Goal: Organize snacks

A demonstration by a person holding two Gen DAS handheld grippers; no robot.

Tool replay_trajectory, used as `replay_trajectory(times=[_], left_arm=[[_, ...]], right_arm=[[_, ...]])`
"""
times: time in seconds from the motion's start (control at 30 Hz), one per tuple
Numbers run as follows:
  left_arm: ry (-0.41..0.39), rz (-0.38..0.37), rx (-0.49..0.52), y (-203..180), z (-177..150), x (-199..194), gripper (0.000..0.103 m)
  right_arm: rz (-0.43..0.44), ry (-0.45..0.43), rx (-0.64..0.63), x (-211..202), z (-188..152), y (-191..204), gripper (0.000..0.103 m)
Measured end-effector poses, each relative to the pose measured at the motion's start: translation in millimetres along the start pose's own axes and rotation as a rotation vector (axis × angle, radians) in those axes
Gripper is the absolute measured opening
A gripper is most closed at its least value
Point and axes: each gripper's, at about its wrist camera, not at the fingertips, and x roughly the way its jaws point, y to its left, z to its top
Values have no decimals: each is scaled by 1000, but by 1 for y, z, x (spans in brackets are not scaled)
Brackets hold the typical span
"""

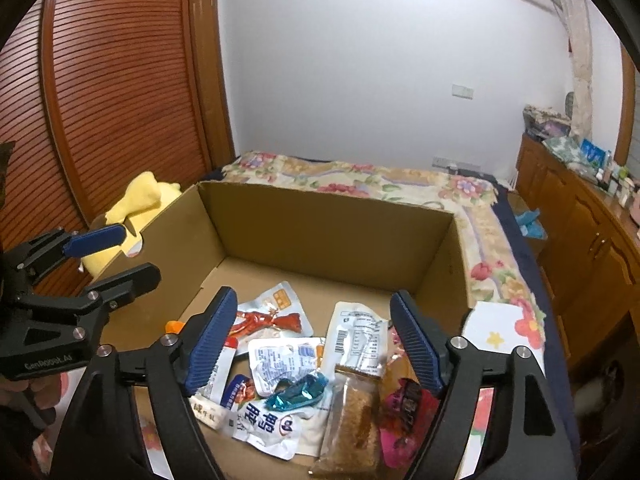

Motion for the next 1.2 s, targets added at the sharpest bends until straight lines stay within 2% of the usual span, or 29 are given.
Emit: replay_trajectory(times=[0.17,0.43,0.5,0.63,0.7,0.77,0.87,1.2], left_arm=[[-37,3,10,-4,-2,-22,77],[-75,32,35,-17,-9,-56,80],[-77,37,32,-18,-10,-64,90],[-116,48,21,-22,-13,-85,93],[-128,46,8,-23,-15,-94,98],[-137,53,-5,-23,-16,-102,99],[-155,67,-17,-27,-18,-115,99],[-197,44,-27,-36,-30,-148,99]], right_arm=[[-11,-43,-2,-22,-6,0,87],[-16,-118,12,-63,-12,7,89],[-27,-137,9,-74,-14,10,90],[-34,-169,12,-93,-18,14,92],[-36,-180,11,-101,-21,17,93],[-38,-190,10,-110,-24,19,94],[-43,-217,18,-124,-28,21,102],[-76,-257,52,-153,-46,25,103]])
